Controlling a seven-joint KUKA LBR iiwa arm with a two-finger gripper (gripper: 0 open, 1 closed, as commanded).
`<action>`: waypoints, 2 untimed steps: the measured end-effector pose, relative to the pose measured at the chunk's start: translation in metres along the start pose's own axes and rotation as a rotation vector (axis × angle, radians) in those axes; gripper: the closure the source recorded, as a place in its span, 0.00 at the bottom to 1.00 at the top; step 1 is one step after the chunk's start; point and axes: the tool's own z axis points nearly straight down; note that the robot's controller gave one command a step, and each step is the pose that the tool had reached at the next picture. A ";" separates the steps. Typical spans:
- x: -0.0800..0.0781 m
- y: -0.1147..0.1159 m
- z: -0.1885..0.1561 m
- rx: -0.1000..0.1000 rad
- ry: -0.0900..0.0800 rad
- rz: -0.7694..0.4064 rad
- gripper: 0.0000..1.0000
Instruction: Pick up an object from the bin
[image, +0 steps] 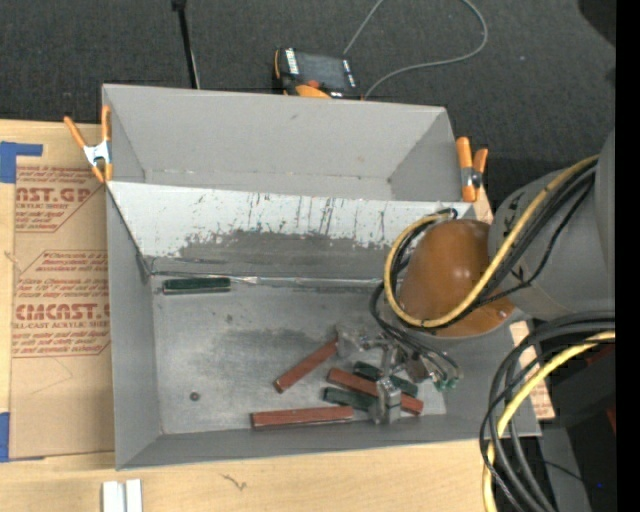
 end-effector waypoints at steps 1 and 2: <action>0.012 -0.039 -0.031 0.001 0.003 0.109 0.00; 0.004 -0.014 -0.029 -0.001 0.006 0.363 0.00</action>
Offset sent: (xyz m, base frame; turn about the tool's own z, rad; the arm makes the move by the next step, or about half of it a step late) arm -0.0011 -0.0402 0.0302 0.1069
